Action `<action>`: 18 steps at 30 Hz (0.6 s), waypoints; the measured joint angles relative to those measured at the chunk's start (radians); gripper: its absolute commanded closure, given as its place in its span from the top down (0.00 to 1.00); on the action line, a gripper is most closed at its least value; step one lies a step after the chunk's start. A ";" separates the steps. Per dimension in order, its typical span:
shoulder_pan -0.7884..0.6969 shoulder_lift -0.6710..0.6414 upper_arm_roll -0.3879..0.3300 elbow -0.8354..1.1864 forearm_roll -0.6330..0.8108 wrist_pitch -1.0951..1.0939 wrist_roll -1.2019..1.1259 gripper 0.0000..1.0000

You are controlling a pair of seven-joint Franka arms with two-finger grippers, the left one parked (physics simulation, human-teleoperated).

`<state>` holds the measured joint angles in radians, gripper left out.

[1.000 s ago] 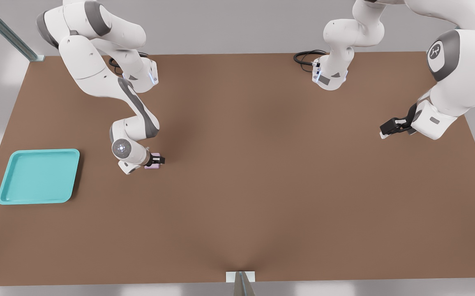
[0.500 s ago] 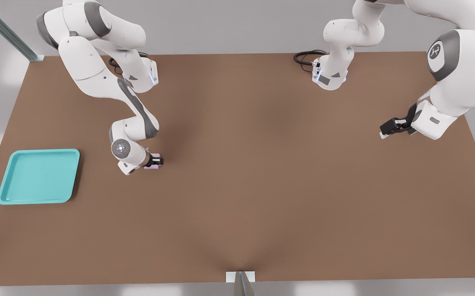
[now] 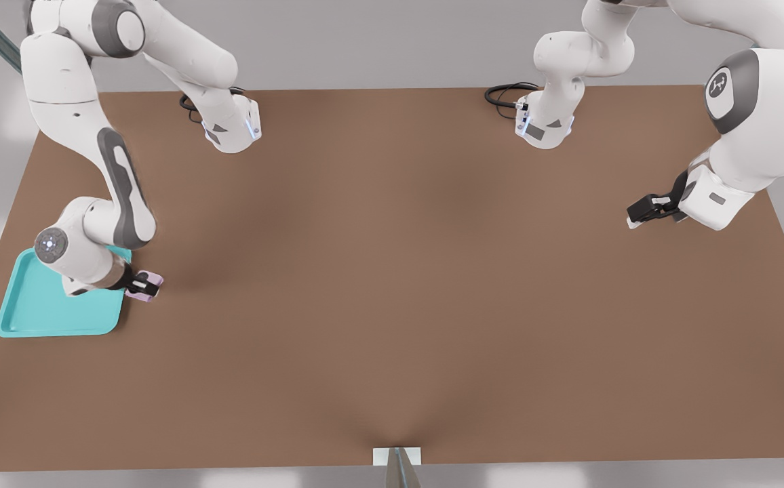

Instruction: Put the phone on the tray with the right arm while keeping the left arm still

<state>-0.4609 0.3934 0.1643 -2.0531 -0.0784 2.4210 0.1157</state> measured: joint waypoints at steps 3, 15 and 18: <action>-0.135 0.056 0.000 0.053 0.000 -0.003 -0.096 0.82; -0.283 -0.141 0.423 0.370 -0.007 -0.219 -0.330 1.00; -0.236 -0.222 0.524 0.414 -0.011 -0.357 -0.298 1.00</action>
<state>-0.6966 0.1715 0.6878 -1.6394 -0.0889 2.0639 -0.1823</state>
